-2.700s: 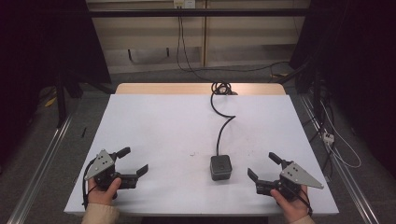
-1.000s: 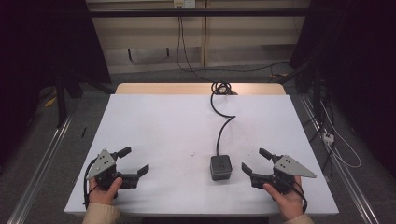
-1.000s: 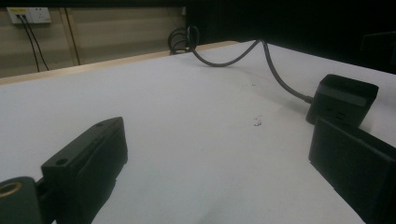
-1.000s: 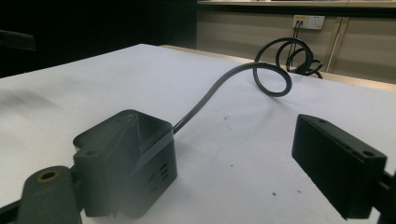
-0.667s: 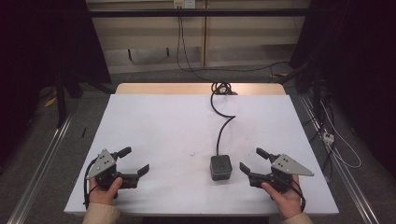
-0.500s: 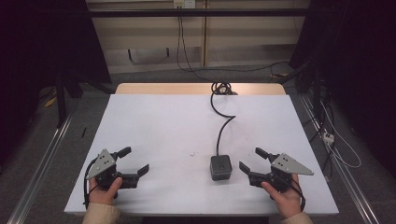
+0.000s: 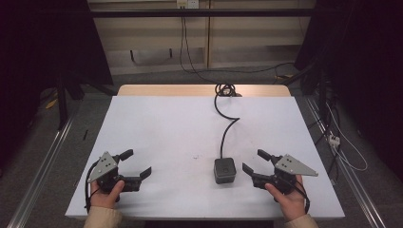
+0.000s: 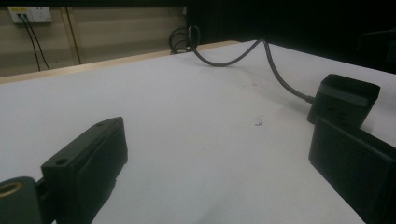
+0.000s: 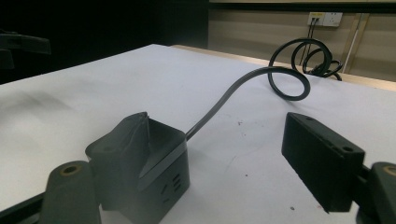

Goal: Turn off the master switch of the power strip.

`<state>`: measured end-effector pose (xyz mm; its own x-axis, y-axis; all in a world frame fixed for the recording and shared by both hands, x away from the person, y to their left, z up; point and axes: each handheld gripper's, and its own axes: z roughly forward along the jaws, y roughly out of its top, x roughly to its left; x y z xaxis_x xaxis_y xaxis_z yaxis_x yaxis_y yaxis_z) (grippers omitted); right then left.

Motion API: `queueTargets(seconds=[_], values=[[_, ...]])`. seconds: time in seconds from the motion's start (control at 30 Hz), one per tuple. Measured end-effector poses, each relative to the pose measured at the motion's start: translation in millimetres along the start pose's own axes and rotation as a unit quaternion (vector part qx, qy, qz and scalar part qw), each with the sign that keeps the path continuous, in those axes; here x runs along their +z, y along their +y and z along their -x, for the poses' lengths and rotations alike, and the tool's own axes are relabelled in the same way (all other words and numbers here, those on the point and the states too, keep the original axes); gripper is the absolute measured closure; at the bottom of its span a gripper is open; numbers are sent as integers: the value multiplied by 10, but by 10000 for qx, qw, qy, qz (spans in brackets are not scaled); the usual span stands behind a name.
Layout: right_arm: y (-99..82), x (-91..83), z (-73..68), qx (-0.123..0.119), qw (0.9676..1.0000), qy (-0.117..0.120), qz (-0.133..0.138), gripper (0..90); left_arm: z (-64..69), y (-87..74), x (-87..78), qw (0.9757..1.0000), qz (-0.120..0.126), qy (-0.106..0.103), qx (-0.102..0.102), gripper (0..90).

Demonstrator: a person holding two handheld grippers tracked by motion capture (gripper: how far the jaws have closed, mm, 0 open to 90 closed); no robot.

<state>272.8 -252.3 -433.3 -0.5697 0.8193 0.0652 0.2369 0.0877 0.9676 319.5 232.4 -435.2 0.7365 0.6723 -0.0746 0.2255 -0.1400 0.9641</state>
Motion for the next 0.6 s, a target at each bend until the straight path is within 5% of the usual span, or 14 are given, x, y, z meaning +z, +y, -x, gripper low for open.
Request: queueTargets(seconds=[0.6], values=[[35,72,-45,-42,9996,239,-140,297,8,4,2,10000,1,10,1,43]])
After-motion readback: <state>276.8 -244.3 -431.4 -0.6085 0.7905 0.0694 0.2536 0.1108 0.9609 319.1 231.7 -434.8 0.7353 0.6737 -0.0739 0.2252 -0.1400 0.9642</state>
